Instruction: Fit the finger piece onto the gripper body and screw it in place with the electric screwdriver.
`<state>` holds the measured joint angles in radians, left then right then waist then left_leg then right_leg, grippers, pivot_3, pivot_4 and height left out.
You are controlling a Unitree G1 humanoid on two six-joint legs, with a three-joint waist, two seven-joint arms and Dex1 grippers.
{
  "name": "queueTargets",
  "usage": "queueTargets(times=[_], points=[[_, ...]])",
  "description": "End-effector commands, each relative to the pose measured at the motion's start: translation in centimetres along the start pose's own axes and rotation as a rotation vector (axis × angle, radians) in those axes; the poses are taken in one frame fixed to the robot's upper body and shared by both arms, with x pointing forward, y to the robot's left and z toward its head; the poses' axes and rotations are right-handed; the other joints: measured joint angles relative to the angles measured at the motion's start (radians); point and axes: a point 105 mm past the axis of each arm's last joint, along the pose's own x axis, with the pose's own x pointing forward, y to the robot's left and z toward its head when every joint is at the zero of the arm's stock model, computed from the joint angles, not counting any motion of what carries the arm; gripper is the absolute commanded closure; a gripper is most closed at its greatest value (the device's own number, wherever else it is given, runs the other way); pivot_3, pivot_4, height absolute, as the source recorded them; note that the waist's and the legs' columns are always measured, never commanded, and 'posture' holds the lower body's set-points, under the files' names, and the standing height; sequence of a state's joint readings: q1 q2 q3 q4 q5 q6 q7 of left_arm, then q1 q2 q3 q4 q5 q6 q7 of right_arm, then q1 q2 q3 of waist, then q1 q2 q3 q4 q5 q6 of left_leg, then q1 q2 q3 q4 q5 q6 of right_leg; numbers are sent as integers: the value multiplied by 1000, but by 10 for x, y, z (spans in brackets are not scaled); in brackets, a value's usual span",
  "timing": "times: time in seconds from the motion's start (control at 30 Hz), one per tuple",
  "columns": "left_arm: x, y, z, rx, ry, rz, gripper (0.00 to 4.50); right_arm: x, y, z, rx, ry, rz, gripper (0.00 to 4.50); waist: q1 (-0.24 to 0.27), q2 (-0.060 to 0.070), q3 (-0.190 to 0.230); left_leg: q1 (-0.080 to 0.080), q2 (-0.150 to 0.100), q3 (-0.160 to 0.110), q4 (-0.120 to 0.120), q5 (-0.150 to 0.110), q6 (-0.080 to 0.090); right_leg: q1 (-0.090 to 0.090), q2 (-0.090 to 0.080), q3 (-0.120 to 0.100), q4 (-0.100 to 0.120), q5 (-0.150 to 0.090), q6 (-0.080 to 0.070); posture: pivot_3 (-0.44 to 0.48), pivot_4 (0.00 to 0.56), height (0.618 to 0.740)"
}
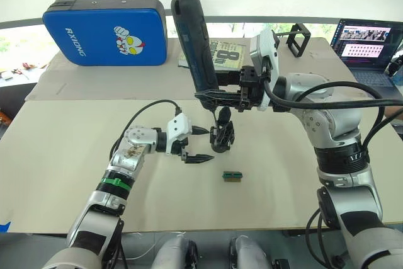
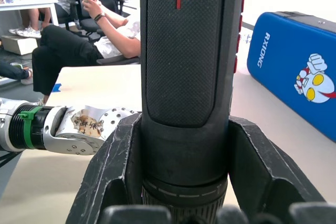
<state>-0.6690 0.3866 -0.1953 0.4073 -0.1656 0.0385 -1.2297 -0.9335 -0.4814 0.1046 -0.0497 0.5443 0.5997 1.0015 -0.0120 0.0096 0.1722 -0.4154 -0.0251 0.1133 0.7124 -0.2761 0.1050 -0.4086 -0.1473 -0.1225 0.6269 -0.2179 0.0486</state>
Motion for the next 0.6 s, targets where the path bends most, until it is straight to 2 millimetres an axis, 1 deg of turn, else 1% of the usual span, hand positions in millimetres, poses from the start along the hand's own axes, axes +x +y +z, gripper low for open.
queueTargets(times=[0.03, 0.2, 0.6], points=[[2, 1, 12, 41, -28, -4, 0, -3, 1, 21, -78, -65, -1, 2636, 0, 0, 0, 0, 0, 0, 0, 0, 0, 0, 0, 0, 0, 0, 0, 0, 150, 740], [2, 2, 11, 41, -27, -1, 0, -3, 1, 21, -61, -63, 2, 2636, 0, 0, 0, 0, 0, 0, 0, 0, 0, 0, 0, 0, 0, 0, 0, 0, 150, 740], [2, 4, 10, 42, -24, 6, 0, -2, 2, 27, -39, -77, -2, 2636, 0, 0, 0, 0, 0, 0, 0, 0, 0, 0, 0, 0, 0, 0, 0, 0, 150, 740]])
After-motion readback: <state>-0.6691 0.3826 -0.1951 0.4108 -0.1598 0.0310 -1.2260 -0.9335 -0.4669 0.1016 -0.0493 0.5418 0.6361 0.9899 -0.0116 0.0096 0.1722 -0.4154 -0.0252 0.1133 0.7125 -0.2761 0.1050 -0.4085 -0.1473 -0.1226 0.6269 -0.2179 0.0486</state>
